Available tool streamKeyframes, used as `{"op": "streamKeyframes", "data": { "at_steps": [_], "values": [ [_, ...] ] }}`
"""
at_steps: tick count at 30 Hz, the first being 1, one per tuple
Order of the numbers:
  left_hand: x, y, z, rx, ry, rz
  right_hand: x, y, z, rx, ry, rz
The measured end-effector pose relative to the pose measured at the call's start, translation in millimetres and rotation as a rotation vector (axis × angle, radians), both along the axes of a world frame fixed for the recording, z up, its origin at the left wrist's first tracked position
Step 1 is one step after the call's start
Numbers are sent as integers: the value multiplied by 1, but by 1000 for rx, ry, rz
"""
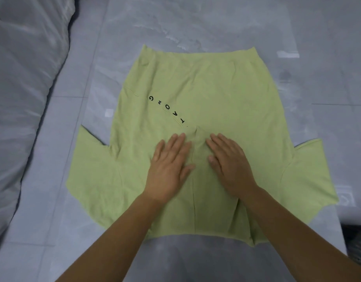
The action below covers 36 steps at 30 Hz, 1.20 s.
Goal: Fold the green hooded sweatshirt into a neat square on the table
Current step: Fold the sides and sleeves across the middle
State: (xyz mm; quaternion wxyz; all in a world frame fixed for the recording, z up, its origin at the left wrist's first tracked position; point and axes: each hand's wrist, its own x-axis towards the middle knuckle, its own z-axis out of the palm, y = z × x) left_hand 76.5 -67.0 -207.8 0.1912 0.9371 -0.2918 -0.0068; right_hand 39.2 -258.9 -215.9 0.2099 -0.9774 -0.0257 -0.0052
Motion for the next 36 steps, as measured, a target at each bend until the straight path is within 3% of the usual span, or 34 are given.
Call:
{"op": "streamKeyframes", "data": {
  "at_steps": [3,6,9,12,14,19,25,29,32,36],
  "values": [
    [-4,8,-20,205,92,20,1,-6,-11,-52,86,-10],
    [-1,6,-14,211,129,37,4,-11,-2,242,90,-115],
    [0,-9,9,77,134,65,-21,-22,19,501,-95,-531],
    [-6,-44,22,22,7,-153,-78,-20,18,555,-10,-799],
    [-10,-70,18,59,-26,-274,-116,-7,7,486,61,-788],
    [-10,-95,-5,278,43,-319,-153,16,-8,84,106,-690],
    [-9,-97,-18,367,23,-298,-176,19,-8,-46,125,-780],
    [-14,-98,-7,301,12,-283,-169,15,1,-67,115,-769],
    [-21,-88,5,186,-42,-266,-158,17,9,-11,-10,-749],
    [-45,-48,12,143,-18,-23,-121,32,16,85,-154,-467]
  ]
}}
